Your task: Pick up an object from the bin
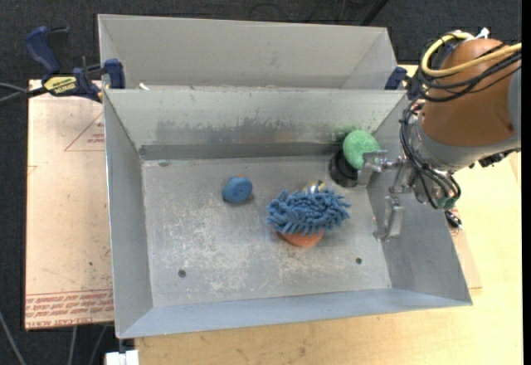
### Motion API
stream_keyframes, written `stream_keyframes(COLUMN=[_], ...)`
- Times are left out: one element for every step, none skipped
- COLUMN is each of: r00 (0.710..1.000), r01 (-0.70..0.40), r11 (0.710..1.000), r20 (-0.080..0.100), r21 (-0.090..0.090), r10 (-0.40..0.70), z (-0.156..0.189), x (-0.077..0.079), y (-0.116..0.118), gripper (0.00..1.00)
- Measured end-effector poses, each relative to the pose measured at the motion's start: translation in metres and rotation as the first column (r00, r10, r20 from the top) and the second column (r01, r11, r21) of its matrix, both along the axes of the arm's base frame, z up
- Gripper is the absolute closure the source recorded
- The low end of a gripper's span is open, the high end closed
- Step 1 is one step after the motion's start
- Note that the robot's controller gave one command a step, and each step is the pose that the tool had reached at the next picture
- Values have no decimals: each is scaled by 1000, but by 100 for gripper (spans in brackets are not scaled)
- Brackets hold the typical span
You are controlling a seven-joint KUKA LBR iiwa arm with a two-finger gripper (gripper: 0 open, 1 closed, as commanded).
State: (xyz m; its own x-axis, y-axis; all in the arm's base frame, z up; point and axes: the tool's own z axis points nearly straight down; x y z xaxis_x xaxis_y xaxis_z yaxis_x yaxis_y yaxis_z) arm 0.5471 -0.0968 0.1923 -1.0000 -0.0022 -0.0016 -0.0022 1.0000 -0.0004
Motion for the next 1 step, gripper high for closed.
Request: stream_keyframes(r00=[1000], r01=[0], r11=[1000], r20=[0], r21=[0], r10=[0], z=[0], x=[0], y=[0], gripper=[0])
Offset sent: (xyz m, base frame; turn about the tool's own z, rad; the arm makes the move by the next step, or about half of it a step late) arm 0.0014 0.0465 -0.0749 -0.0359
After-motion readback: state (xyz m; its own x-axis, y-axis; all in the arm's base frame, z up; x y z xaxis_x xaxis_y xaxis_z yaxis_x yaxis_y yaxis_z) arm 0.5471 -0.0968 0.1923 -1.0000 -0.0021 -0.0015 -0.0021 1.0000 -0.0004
